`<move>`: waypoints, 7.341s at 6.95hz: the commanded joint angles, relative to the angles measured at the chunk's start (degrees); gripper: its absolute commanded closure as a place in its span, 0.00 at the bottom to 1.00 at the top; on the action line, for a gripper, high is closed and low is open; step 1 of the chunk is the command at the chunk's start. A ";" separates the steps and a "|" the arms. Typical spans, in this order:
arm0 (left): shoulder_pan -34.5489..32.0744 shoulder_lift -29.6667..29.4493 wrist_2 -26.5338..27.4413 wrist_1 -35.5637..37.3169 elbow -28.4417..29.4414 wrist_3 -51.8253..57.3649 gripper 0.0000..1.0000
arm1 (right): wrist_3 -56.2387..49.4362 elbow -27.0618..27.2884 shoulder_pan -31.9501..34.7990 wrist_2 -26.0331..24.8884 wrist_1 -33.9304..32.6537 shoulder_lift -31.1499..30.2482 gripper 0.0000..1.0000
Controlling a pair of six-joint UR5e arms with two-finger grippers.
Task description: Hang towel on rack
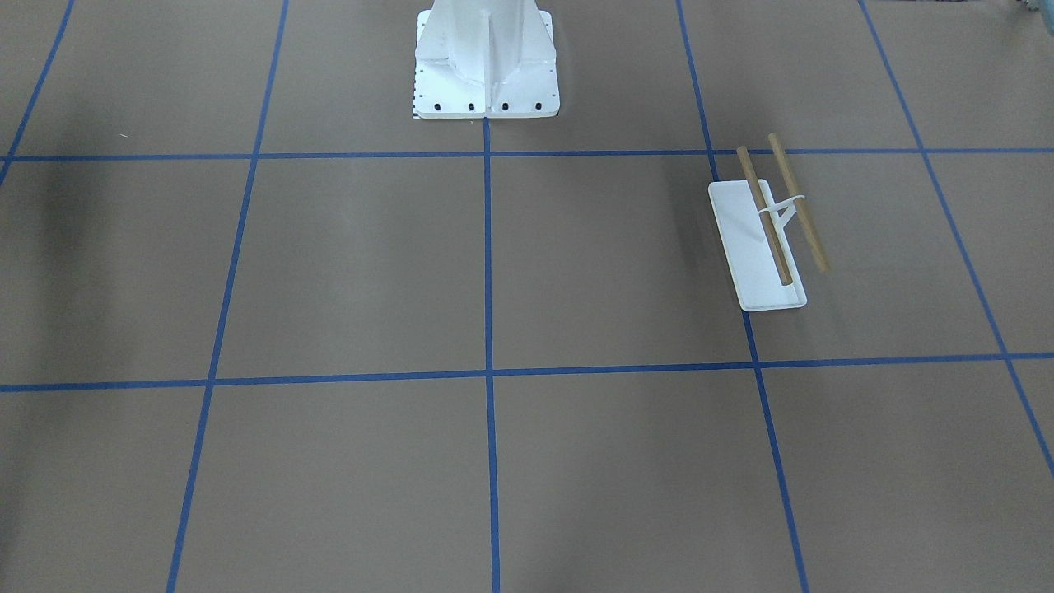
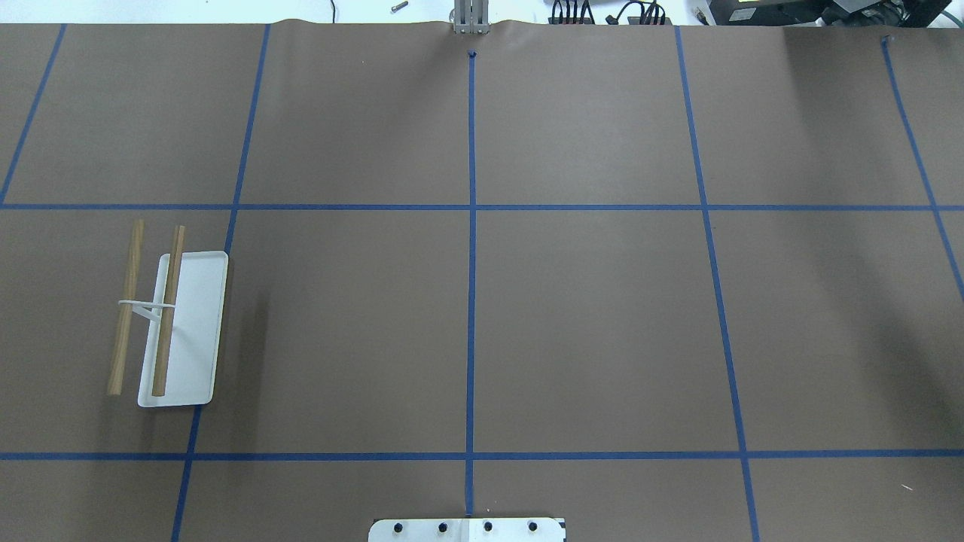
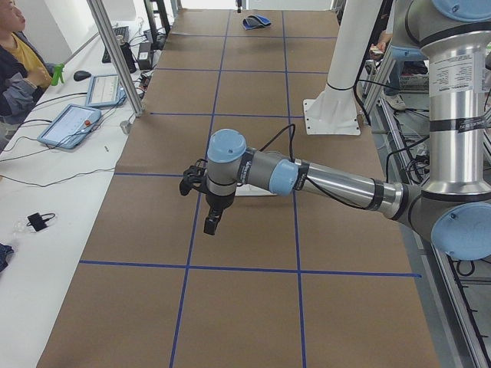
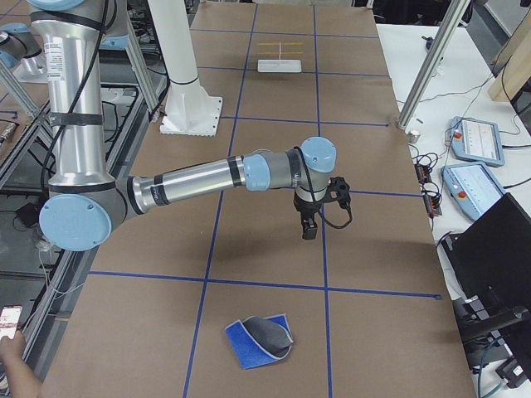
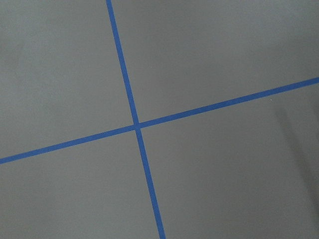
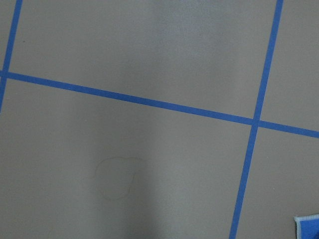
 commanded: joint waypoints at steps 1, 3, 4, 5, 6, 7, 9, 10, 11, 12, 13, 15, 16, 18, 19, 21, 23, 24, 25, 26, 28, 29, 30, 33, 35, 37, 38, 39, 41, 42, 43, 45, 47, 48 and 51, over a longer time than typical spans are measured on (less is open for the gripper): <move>0.22 -0.14 0.16 -0.19 0.54 -0.05 0.02 | -0.05 0.31 0.00 -0.03 0.09 0.08 0.00; 0.13 -0.15 0.07 -0.19 2.03 -0.14 0.02 | -0.66 0.22 -0.09 -0.12 0.71 -0.61 0.00; 0.13 -0.23 0.07 -0.19 2.04 -0.14 0.02 | -0.84 0.14 -0.09 -0.20 0.79 -0.97 0.00; 0.13 -0.23 0.07 -0.19 2.04 -0.14 0.02 | -0.93 -0.21 -0.09 -0.99 0.79 -1.32 0.00; 0.13 -0.15 0.07 -0.19 2.04 -0.14 0.02 | -2.07 -1.00 -0.18 -5.00 0.79 -1.93 0.02; 0.13 -0.15 0.07 -0.19 2.21 -0.14 0.02 | -8.08 -2.14 -1.92 -9.13 0.79 -4.20 0.03; 0.13 -0.15 0.07 -0.27 2.30 -0.14 0.02 | -10.51 -4.42 -6.21 -14.57 3.67 -7.71 0.09; 0.13 -0.15 0.07 -0.27 2.39 -0.14 0.02 | -11.12 -8.44 -7.02 -15.92 10.31 -9.04 0.09; 0.13 -0.06 -0.02 -0.27 2.21 -0.14 0.02 | -11.48 -12.31 -8.16 -16.37 15.07 -9.84 0.09; 0.13 -0.06 -0.02 -0.27 1.86 -0.67 0.02 | -11.48 -13.04 -9.22 -16.38 16.51 -11.50 0.09; 0.13 -0.14 -0.02 -1.23 1.86 -2.15 0.02 | -11.39 -13.14 -10.10 -16.46 16.61 -13.08 0.09; 0.13 0.20 -0.02 -3.17 2.30 -2.86 0.02 | -11.83 -13.40 -11.51 -20.56 16.61 -14.68 0.12; 0.13 0.29 -0.02 -3.26 2.04 -2.95 0.02 | -13.22 -14.18 -11.60 -21.03 16.61 -14.94 0.14; 0.13 0.38 -0.02 -3.26 2.04 -2.96 0.02 | -15.17 -16.64 -11.69 -22.09 16.79 -14.95 0.16; 0.13 0.38 -0.02 -3.26 1.95 -2.96 0.02 | -15.26 -17.43 -11.86 -22.44 16.70 -14.86 0.19; 0.13 0.29 -0.02 -3.26 1.86 -2.96 0.02 | -15.61 -18.23 -12.31 -23.23 16.70 -14.51 0.29; 0.13 0.38 -0.02 -3.26 1.77 -2.96 0.02 | -15.70 -18.32 -12.31 -23.23 16.70 -14.42 0.43; 0.13 0.38 -0.02 -3.26 1.77 -2.96 0.02 | -15.79 -18.67 -12.39 -23.23 16.79 -14.42 0.43; 0.04 0.38 -0.02 -3.26 1.77 -2.96 0.02 | -15.79 -19.02 -12.39 -23.23 16.79 -14.33 0.39; 0.04 0.38 -0.10 -3.26 1.69 -2.96 0.02 | -15.79 -19.11 -12.57 -23.23 16.70 -14.33 0.36; 0.04 0.29 -0.11 -3.26 1.60 -2.96 0.02 | -15.79 -19.11 -12.57 -23.14 16.70 -14.33 0.46; 0.04 0.29 -0.02 -3.26 1.60 -2.96 0.02 | -15.79 -19.37 -12.57 -23.23 16.79 -14.33 0.64; 0.04 0.29 -0.02 -3.26 1.68 -2.96 0.02 | -15.79 -19.99 -12.57 -23.23 18.18 -14.33 0.78; -0.05 0.29 -0.02 -3.26 1.07 -2.96 0.02 | -15.79 -20.87 -12.48 -22.00 21.98 -13.98 1.00; 0.04 0.29 -0.10 -3.26 0.98 -2.96 0.02 | -16.49 -17.55 -9.17 -20.26 19.71 -13.98 1.00; 0.04 0.21 -0.11 -3.26 0.72 -3.83 0.02 | -17.98 -0.76 -5.03 -19.71 -5.28 -9.98 1.00; 0.13 -0.23 -0.11 -3.26 0.81 -6.01 0.02 | -17.72 5.43 -3.44 -19.63 -22.76 -2.11 1.00; 0.22 -1.28 -1.58 -3.26 1.07 -9.16 0.02 | -16.42 8.11 -2.99 -19.45 -36.42 6.93 1.00; 0.74 -7.93 -8.16 -3.18 1.51 -21.78 0.02 | -9.33 8.22 -3.16 -16.84 -50.05 22.17 1.00; 3.44 -12.23 -8.89 -3.09 1.60 -30.47 0.02 | -5.89 8.31 -3.77 -13.60 -50.36 25.19 1.00; 7.12 -16.62 -8.81 -2.91 1.77 -38.82 0.02 | -3.51 8.40 -4.91 -11.91 -50.10 28.35 1.00; 14.94 -27.77 -8.54 -2.47 3.61 -59.44 0.02 | 8.73 13.30 -11.04 -10.15 -45.91 32.40 1.00; 19.97 -34.76 -9.15 -2.38 4.24 -80.63 0.02 | 22.55 12.71 -16.50 -9.52 -41.33 37.24 1.00; 21.30 -37.04 -11.42 -4.47 4.50 -90.05 0.02 | 29.15 12.01 -18.52 -9.52 -38.09 39.00 1.00; 30.95 -44.52 -8.81 -9.46 5.11 -113.09 0.02 | 50.68 2.63 -24.16 -9.52 -27.10 49.36 1.00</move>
